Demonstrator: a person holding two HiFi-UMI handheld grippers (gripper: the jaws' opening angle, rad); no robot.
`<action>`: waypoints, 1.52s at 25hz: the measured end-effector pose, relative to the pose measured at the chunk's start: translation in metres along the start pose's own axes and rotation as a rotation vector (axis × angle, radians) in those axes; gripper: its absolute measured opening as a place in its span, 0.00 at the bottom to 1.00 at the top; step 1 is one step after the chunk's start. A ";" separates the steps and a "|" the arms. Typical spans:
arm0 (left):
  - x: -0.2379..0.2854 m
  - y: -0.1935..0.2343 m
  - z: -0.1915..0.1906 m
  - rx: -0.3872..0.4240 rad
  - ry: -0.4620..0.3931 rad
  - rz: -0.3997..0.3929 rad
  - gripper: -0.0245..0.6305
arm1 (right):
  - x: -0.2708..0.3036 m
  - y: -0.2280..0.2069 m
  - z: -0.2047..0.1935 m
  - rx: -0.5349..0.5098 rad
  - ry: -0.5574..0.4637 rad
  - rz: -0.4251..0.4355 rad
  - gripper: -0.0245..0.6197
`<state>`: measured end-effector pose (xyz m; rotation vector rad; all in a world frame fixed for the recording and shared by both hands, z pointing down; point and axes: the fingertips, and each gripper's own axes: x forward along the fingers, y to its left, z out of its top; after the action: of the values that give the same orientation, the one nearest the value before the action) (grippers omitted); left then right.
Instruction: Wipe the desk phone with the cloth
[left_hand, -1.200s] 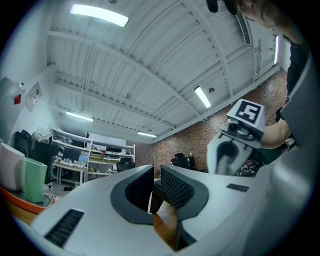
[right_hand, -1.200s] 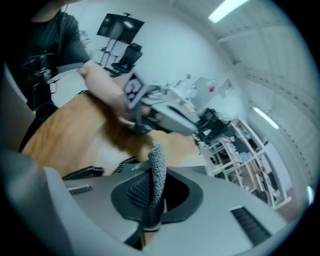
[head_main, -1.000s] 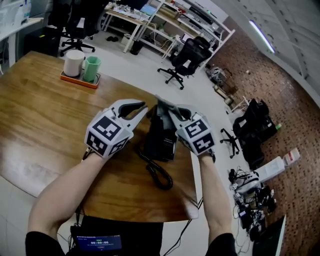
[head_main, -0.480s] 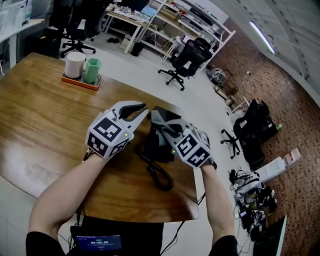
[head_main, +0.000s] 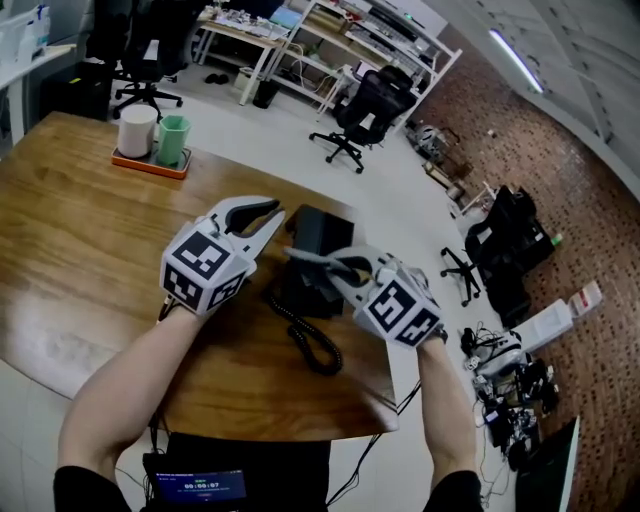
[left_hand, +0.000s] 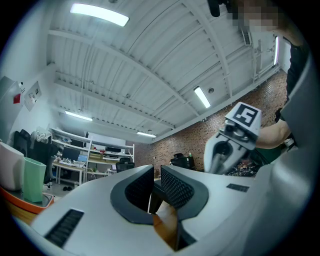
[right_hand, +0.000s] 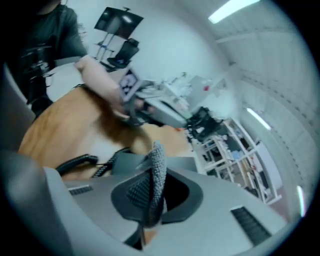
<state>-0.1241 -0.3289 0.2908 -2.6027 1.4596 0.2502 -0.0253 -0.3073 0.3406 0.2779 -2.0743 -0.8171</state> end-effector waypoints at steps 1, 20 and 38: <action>0.000 0.000 -0.001 0.000 0.000 0.001 0.09 | 0.002 -0.030 -0.002 0.067 -0.014 -0.092 0.08; 0.000 0.000 0.001 0.000 -0.003 0.001 0.09 | 0.021 0.006 -0.028 0.014 0.113 -0.006 0.08; 0.001 -0.003 0.001 -0.004 -0.003 0.000 0.09 | 0.023 -0.111 -0.035 0.269 0.066 -0.310 0.08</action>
<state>-0.1212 -0.3282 0.2899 -2.6046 1.4593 0.2575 -0.0221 -0.4184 0.2991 0.7791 -2.1062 -0.6950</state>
